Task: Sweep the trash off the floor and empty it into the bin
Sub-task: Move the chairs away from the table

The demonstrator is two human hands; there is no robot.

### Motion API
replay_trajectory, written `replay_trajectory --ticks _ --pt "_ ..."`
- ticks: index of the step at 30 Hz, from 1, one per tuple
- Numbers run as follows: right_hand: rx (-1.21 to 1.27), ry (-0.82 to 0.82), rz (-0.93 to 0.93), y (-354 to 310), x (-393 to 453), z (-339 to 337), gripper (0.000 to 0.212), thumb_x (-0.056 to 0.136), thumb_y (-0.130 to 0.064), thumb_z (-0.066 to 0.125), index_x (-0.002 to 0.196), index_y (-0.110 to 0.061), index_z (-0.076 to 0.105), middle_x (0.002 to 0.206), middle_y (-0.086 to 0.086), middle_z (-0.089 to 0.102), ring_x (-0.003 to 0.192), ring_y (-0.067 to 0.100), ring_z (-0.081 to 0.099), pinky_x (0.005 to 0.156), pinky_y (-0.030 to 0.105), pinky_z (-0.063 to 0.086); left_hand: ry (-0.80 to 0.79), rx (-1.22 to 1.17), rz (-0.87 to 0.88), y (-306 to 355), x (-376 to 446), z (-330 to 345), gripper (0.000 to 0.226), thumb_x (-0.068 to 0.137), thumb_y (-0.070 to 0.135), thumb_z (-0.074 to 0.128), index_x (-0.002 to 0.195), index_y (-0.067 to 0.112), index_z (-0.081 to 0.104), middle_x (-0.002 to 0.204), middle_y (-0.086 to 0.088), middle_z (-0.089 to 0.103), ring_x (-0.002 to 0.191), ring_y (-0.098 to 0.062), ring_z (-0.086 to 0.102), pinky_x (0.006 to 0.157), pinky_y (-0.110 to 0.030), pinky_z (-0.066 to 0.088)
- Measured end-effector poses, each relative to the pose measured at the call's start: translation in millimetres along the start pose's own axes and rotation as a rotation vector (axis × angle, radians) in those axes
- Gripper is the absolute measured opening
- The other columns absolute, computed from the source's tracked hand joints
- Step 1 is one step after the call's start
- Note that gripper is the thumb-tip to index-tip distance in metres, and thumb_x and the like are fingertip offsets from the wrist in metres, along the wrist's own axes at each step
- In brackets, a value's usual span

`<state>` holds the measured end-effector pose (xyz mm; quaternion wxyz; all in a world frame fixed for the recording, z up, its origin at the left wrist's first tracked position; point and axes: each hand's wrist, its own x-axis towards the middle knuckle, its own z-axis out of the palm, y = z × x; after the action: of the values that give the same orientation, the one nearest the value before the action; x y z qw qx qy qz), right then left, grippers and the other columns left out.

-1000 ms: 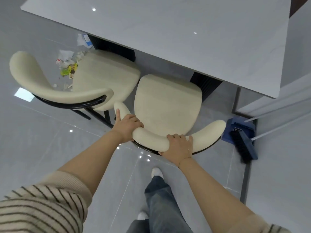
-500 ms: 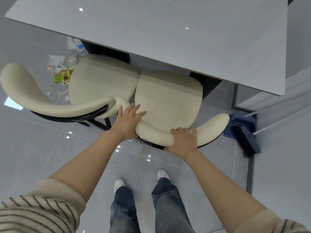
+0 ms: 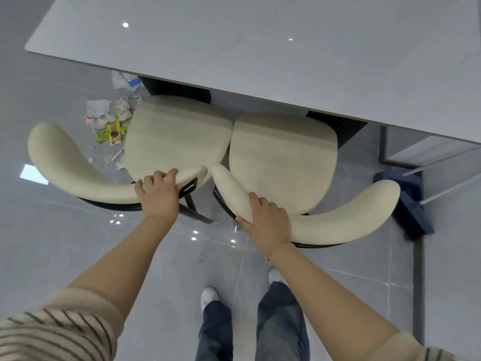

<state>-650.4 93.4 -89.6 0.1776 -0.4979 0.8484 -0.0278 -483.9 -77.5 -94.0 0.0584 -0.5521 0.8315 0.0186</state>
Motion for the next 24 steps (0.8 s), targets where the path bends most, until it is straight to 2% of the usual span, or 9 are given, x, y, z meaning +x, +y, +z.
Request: replay_trajectory --ticks 3,7,10,13,14,16,19,21,24 --pt "-0.033 0.080 -0.012 0.6 1.3 10.6 0.061 0.079 -0.056 0.061 0.124 -0.015 0.056 0.090 0.004 0.066 0.072 0.025 0.062 0.059 0.030 0.036 0.000 -0.015 -0.027 3.5 3.5 8.8 0.038 0.089 0.016 0.060 0.126 0.015 0.054 0.106 -0.017 0.056 0.100 -0.039 0.049 0.101 -0.053 0.029" --pt "-0.017 0.106 -0.002 1.4 1.7 10.6 0.062 0.080 -0.056 0.060 0.126 -0.016 0.055 0.092 0.003 0.067 0.072 0.024 0.062 0.061 0.031 0.043 -0.006 0.008 -0.046 13.7 10.0 12.0 0.044 0.087 0.013 0.060 0.129 0.018 0.050 0.109 -0.014 0.054 0.102 -0.037 0.047 0.103 -0.049 0.027" --pt "-0.006 -0.017 0.019 -0.1 1.3 4.9 0.065 0.086 -0.057 0.051 0.137 -0.019 0.042 0.108 0.003 0.062 0.088 0.024 0.060 0.067 0.032 0.037 -0.064 -0.026 -0.042 14.8 6.9 6.1 0.041 0.092 0.021 0.055 0.131 0.017 0.048 0.115 -0.015 0.053 0.106 -0.037 0.046 0.105 -0.050 0.024" --pt "-0.020 -0.129 0.062 -7.8 2.6 -8.6 0.069 0.088 -0.053 0.050 0.145 -0.020 0.028 0.121 0.004 0.055 0.103 0.026 0.055 0.076 0.033 0.037 -0.240 -0.101 0.017 5.3 9.6 -12.3 0.050 0.095 0.033 0.047 0.141 0.019 0.037 0.133 -0.015 0.045 0.122 -0.035 0.040 0.110 -0.049 0.017" --pt "-0.015 -0.195 0.072 -11.4 1.4 -13.5 0.072 0.089 -0.049 0.051 0.147 -0.018 0.022 0.126 0.006 0.052 0.109 0.027 0.052 0.083 0.035 0.039 -0.296 -0.161 0.035 -1.6 10.5 -22.7 0.051 0.096 0.034 0.045 0.143 0.019 0.036 0.140 -0.012 0.043 0.127 -0.033 0.037 0.111 -0.047 0.016" --pt "-0.044 -0.328 0.070 -44.1 -9.2 -37.9 0.076 0.089 -0.042 0.053 0.149 -0.012 0.016 0.132 0.011 0.045 0.116 0.030 0.047 0.093 0.038 0.038 -0.366 -0.513 -0.003 -40.4 -4.1 -59.9 0.045 0.098 0.030 0.041 0.141 0.017 0.043 0.144 -0.006 0.043 0.133 -0.026 0.038 0.111 -0.038 0.023" --pt "-0.009 -0.341 0.064 -65.0 -24.8 -63.1 0.053 0.091 -0.034 0.049 0.136 -0.008 0.039 0.124 0.012 0.049 0.114 0.030 0.048 0.088 0.037 0.043 -0.449 -0.916 -0.024 -60.1 -42.8 -100.3 0.037 0.099 0.027 0.045 0.133 0.018 0.054 0.133 0.003 0.051 0.122 -0.012 0.048 0.101 -0.023 0.034" --pt "0.093 -0.300 0.007 -88.4 -40.6 -75.2 0.039 0.092 -0.031 0.049 0.123 -0.008 0.054 0.119 0.010 0.055 0.108 0.026 0.054 0.088 0.036 0.047 -0.409 -0.958 -0.066 -82.6 -72.2 -113.3 0.032 0.097 0.027 0.050 0.128 0.022 0.058 0.125 0.009 0.055 0.115 -0.006 0.050 0.097 -0.020 0.035" --pt "0.196 -0.208 -0.175 -162.6 -63.6 -99.5 0.039 0.095 -0.032 0.048 0.128 -0.012 0.054 0.124 0.005 0.057 0.111 0.019 0.054 0.093 0.034 0.046 -0.252 -1.022 -0.203 -154.6 -109.9 -133.0 0.030 0.096 0.027 0.051 0.126 0.030 0.059 0.124 0.014 0.057 0.114 -0.001 0.050 0.098 -0.021 0.034"
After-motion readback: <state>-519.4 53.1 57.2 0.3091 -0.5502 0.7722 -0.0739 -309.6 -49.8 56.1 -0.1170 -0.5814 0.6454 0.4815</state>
